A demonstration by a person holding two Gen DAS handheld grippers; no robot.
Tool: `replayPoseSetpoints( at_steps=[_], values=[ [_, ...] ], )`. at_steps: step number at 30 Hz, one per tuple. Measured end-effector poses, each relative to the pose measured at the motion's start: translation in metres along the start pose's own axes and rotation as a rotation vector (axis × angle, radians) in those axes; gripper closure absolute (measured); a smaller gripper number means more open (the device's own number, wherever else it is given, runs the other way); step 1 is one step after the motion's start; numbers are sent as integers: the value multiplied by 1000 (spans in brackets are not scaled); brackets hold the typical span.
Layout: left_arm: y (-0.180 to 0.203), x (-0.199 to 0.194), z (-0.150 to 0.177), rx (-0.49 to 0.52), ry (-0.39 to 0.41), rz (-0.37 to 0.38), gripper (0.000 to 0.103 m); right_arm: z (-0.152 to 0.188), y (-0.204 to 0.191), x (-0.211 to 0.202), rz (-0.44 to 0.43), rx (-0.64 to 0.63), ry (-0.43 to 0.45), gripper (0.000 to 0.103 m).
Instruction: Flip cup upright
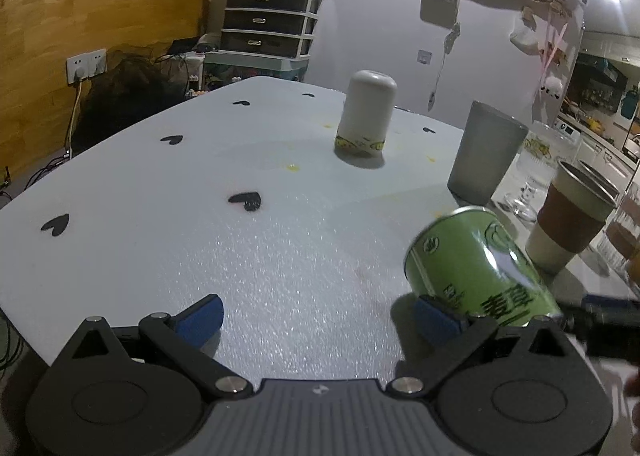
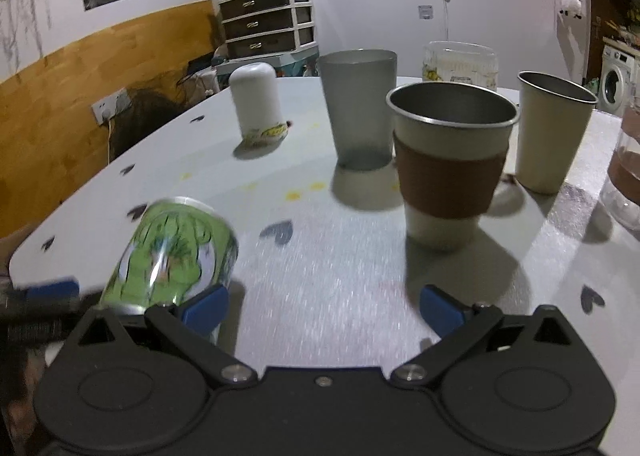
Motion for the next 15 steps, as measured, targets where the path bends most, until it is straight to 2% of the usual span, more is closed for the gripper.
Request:
replayPoseSetpoints(
  at_steps=[4,8,12,15],
  values=[
    [2,-2,-6,11,-2,11,5,5,0,-8,-15,-2,2,0],
    [14,-12,-23,11,18,54,5,3,6,-7,-26,33,-1,0],
    [42,-19,-41,32,17,142,5,3,14,-11,-39,71,7,0],
    [65,-9,-43,32,-46,204,6,4,24,-16,-38,102,16,0]
  ],
)
Point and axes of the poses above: each gripper's, at about its wrist camera, not at the fingertips, and x roughly the way its jaws point, y to its right, z to its underside, the point moved 7 cm from there along x, roughly the way its jaws point, and after that the axes turned 14 degrees about z, right-handed, at the moved point
